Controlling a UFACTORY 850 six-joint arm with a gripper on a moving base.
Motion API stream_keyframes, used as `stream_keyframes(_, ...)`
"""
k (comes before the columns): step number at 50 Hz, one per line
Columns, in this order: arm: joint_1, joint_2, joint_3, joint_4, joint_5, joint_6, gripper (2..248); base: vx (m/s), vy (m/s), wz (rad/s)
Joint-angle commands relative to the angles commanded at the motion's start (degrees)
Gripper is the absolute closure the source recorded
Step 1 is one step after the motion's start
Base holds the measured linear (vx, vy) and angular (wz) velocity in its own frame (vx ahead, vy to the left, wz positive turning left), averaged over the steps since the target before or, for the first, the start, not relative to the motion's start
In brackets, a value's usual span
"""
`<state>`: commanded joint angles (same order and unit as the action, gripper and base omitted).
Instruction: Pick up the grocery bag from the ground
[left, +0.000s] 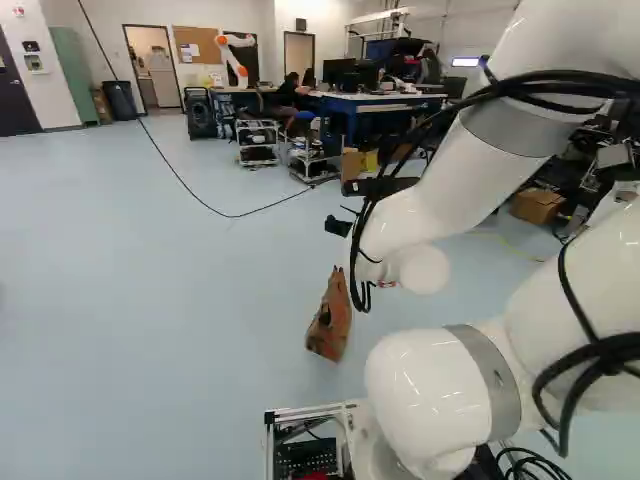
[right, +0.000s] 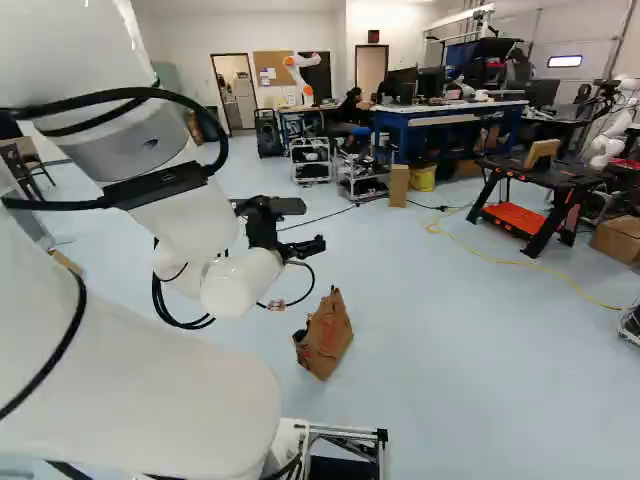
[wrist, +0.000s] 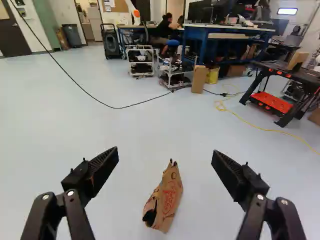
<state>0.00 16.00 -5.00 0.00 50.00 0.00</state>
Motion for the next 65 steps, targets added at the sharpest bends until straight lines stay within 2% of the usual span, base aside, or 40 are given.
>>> stream_keyframes(21, 0.0, 0.0, 0.0, 0.0, 0.0, 0.0, 3, 0.151, -0.006, -0.431)
stream_keyframes(36, 0.1, -0.4, -0.3, 0.0, 0.0, 0.0, 3, 0.091, 0.063, -0.03)
stream_keyframes(51, 0.2, -0.8, -0.7, 0.0, 0.0, 0.0, 3, -0.004, 0.0, 0.002)
stream_keyframes(65, 0.6, -3.5, -3.0, 0.0, 0.0, 0.0, 3, 0.0, 0.0, 0.0)
